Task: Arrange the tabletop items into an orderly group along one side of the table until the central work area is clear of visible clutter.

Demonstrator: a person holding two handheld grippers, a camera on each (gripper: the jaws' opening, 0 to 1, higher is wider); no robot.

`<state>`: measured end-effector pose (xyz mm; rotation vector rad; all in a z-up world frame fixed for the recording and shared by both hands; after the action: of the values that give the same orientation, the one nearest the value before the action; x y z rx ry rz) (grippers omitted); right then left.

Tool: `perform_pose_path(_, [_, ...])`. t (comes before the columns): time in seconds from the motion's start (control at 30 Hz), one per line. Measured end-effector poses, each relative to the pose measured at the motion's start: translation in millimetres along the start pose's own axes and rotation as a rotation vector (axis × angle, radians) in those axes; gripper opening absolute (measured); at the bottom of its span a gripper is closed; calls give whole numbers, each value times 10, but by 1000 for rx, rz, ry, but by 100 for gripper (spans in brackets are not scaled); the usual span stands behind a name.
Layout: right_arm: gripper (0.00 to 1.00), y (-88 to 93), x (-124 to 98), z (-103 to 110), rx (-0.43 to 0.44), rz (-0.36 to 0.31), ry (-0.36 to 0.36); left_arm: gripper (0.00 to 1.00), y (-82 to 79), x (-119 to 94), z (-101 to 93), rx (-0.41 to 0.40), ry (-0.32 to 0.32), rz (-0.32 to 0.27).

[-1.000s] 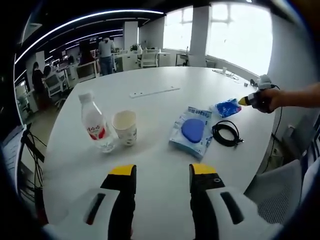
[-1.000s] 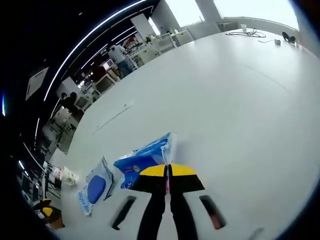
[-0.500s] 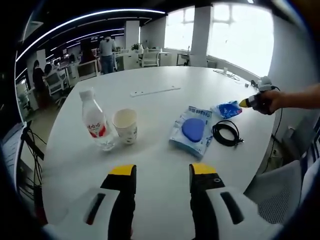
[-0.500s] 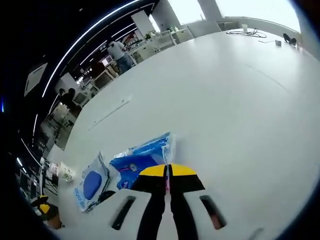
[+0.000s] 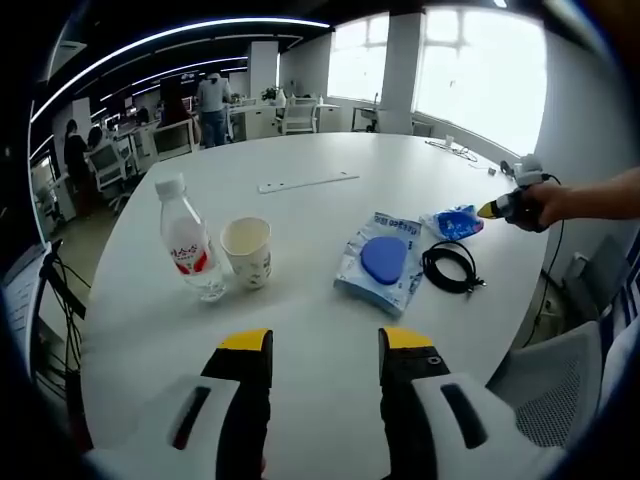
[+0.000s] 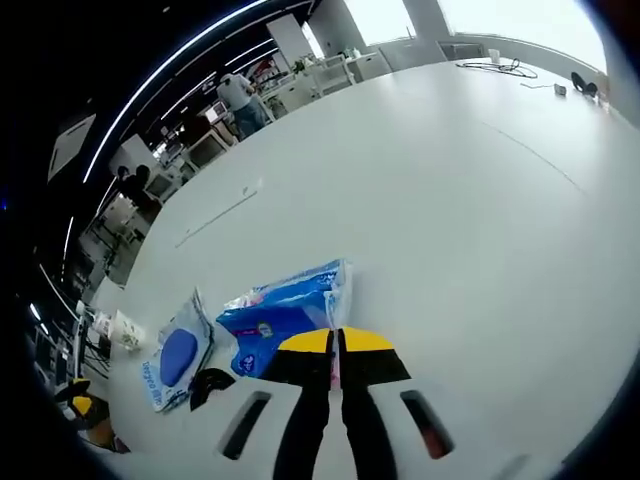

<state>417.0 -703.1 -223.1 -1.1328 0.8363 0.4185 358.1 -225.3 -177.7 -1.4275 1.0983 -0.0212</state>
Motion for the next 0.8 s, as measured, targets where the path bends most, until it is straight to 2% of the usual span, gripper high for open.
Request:
perform_pose_path(0.1, [0, 22, -11, 25, -39, 3, 0, 42, 3, 3, -5, -6, 3, -2])
perform_pose_path(0.37, [1, 40, -36, 36, -75, 9, 1, 42, 33, 33, -26, -11, 12, 1])
perform_pose_path(0.8, [4, -61, 1, 13, -139, 1, -5, 41, 48, 102, -49, -19, 39, 4])
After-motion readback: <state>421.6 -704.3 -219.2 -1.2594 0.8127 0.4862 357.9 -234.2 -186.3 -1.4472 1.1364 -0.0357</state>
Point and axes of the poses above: the point that each gripper's makers call its tool centre point, and the gripper's own axes: x roughly forward along the fingers, z roughly to its left, y roughly out of its underside, the point moved 7 cm from there along -x, roughly backward along the fingers, and after that the axes turned 14 degrees about y, right-handed, at the moved point
